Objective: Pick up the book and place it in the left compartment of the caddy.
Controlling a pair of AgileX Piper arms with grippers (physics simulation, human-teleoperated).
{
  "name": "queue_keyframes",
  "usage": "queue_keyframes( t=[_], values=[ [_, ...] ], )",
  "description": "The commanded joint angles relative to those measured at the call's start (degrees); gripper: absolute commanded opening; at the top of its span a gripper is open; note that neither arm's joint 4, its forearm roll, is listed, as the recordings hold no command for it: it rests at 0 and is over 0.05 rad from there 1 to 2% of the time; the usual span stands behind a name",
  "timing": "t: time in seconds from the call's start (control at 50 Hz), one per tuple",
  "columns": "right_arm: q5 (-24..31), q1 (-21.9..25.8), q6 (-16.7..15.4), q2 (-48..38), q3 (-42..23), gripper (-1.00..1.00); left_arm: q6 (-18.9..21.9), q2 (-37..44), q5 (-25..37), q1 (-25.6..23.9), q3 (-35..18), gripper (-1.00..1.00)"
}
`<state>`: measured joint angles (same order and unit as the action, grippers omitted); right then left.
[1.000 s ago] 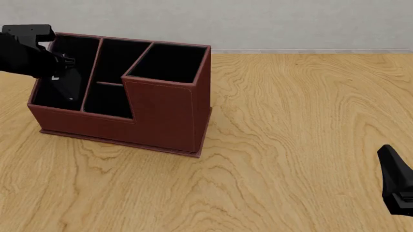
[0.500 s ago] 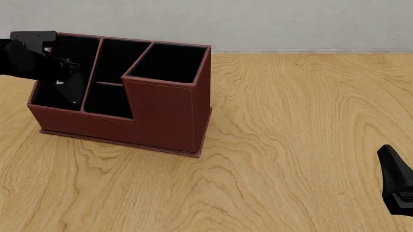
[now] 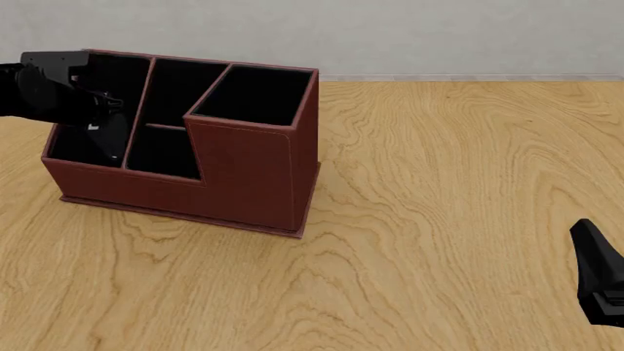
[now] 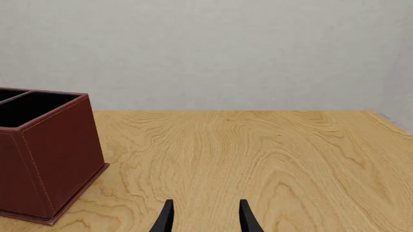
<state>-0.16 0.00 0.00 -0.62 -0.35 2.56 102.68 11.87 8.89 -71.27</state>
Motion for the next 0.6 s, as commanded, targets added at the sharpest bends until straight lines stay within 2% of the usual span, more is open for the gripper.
queue_keyframes(
  t=[0.02,0.16,0.18,0.6],
  values=[
    [0.0,0.0,0.0,0.1,0.1,1.0,1.0,-0.3,0.0,0.6,-1.0,-1.0],
    [0.0,0.0,0.0,0.1,0.1,1.0,1.1,-0.4,0.1,0.9,-1.3,-1.0],
    [0.0,0.0,0.0,0.1,0.1,1.0,1.4,-0.4,-0.1,1.1,-1.2,1.0],
    [0.0,0.0,0.0,0.1,0.1,1.0,0.9,-0.9,-0.2,1.1,-1.5,1.0]
  ],
)
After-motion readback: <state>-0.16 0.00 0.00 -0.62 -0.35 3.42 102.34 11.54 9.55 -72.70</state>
